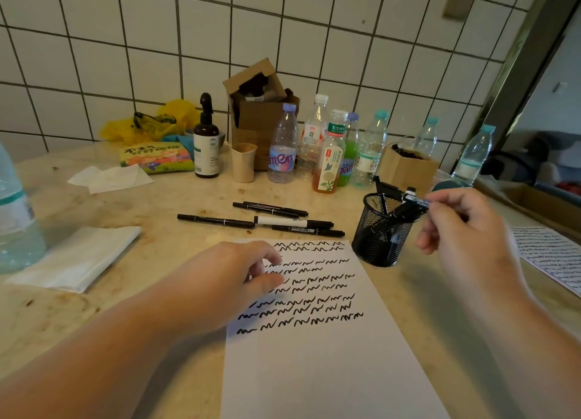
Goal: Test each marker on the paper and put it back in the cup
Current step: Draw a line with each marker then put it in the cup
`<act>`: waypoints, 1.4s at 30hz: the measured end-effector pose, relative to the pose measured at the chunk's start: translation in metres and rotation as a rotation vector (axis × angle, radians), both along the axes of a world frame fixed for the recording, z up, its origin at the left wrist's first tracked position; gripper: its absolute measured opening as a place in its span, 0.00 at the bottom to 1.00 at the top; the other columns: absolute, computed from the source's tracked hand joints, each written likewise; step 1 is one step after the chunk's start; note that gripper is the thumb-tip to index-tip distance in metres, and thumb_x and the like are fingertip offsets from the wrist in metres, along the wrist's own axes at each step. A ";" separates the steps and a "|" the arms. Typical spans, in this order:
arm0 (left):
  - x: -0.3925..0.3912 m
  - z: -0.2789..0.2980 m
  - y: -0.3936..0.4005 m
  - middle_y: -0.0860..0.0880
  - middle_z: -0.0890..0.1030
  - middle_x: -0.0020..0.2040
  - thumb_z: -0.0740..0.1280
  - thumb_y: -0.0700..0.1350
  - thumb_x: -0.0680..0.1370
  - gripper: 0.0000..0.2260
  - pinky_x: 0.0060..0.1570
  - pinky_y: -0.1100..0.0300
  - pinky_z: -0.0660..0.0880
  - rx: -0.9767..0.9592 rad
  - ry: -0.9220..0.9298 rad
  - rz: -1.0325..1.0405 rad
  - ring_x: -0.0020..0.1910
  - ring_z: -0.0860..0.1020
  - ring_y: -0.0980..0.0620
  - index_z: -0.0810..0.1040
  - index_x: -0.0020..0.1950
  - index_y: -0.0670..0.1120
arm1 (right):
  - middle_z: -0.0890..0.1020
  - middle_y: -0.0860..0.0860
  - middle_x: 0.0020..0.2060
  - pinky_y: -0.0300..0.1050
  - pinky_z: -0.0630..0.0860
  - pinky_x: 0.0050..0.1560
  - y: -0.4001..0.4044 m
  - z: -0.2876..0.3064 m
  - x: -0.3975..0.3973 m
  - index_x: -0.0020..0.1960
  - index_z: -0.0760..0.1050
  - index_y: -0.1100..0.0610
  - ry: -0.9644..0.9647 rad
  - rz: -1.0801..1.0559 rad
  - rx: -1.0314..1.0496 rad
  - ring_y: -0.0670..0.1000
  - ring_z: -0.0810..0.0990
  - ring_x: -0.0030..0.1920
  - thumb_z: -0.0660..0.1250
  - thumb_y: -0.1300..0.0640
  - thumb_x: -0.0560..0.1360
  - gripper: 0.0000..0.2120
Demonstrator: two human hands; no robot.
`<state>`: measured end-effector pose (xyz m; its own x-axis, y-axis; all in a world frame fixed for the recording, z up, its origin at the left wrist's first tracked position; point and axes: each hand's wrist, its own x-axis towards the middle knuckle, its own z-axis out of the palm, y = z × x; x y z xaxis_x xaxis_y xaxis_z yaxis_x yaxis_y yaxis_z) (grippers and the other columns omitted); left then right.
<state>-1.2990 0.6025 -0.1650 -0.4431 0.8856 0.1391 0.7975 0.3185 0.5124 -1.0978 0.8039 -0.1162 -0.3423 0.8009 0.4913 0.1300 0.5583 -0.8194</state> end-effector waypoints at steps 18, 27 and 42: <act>0.000 0.000 0.003 0.61 0.79 0.40 0.64 0.58 0.80 0.07 0.32 0.69 0.68 -0.071 0.059 0.041 0.35 0.77 0.60 0.76 0.57 0.65 | 0.83 0.49 0.35 0.38 0.82 0.39 0.001 0.014 -0.032 0.63 0.72 0.48 -0.098 -0.008 0.184 0.44 0.81 0.33 0.66 0.53 0.80 0.12; -0.002 0.000 0.004 0.61 0.80 0.42 0.62 0.56 0.80 0.05 0.38 0.67 0.76 -0.113 0.055 0.030 0.40 0.78 0.60 0.76 0.55 0.64 | 0.79 0.50 0.63 0.47 0.70 0.67 0.000 -0.023 -0.101 0.68 0.75 0.54 -0.827 0.218 0.457 0.51 0.74 0.64 0.62 0.58 0.81 0.16; 0.000 0.002 0.004 0.62 0.79 0.47 0.62 0.57 0.80 0.08 0.48 0.62 0.79 -0.111 0.061 0.018 0.44 0.77 0.61 0.77 0.57 0.63 | 0.73 0.49 0.50 0.44 0.73 0.45 -0.005 -0.032 -0.133 0.59 0.79 0.53 -0.867 0.120 0.418 0.50 0.75 0.46 0.67 0.51 0.79 0.11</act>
